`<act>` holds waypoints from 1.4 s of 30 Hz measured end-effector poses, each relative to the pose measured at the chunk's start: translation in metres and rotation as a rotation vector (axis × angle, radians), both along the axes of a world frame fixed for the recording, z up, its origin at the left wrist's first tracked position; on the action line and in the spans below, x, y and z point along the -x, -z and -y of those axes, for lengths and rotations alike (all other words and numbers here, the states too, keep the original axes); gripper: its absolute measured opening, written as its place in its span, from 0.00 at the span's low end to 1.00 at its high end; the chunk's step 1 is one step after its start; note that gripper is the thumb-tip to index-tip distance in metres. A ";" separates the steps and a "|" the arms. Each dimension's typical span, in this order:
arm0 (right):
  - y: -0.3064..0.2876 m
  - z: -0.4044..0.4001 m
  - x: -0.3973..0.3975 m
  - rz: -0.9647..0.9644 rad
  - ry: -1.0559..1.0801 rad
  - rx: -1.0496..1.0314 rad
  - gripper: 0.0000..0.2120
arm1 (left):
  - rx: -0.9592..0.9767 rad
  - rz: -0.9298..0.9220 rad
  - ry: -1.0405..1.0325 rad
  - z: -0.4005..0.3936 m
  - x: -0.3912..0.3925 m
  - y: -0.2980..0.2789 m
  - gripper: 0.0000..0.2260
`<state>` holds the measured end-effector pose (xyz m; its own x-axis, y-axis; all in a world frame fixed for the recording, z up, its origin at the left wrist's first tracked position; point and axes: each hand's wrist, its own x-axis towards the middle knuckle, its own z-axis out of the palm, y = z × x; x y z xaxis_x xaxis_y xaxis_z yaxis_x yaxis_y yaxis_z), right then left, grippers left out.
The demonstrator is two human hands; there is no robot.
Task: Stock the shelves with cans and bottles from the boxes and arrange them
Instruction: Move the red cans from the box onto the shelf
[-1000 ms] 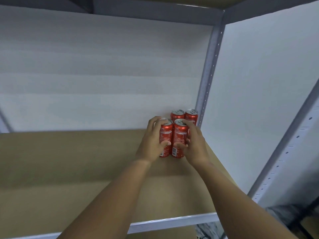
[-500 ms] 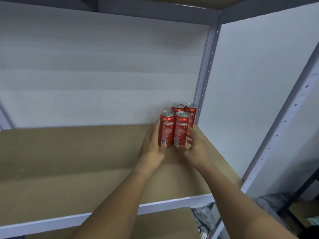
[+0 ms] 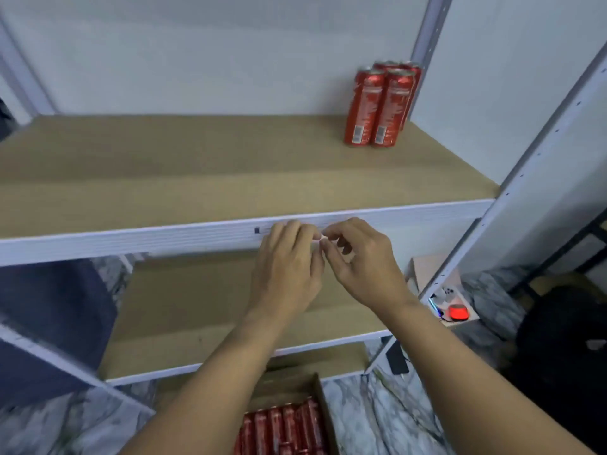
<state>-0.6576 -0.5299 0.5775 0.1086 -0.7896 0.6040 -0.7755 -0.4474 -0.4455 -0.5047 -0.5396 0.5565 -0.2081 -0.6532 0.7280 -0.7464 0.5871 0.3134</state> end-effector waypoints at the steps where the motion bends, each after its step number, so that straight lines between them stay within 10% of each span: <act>1: 0.023 -0.006 -0.010 -0.002 -0.018 -0.018 0.04 | -0.054 0.011 -0.002 -0.007 -0.009 0.026 0.05; 17: 0.543 -0.050 -0.072 -0.361 -0.050 -1.090 0.17 | -1.029 0.365 -0.129 -0.083 -0.108 0.533 0.15; 24: 0.680 -0.087 -0.069 -0.318 -0.187 -1.288 0.12 | -1.320 0.430 -0.040 -0.131 -0.105 0.682 0.21; 33: 0.747 -0.159 -0.077 -0.346 -0.087 -1.298 0.33 | -1.308 0.676 -0.037 -0.190 -0.123 0.730 0.32; 42: 0.732 -0.179 -0.081 -0.304 -0.085 -1.239 0.33 | -1.393 0.129 -0.088 -0.206 -0.124 0.709 0.25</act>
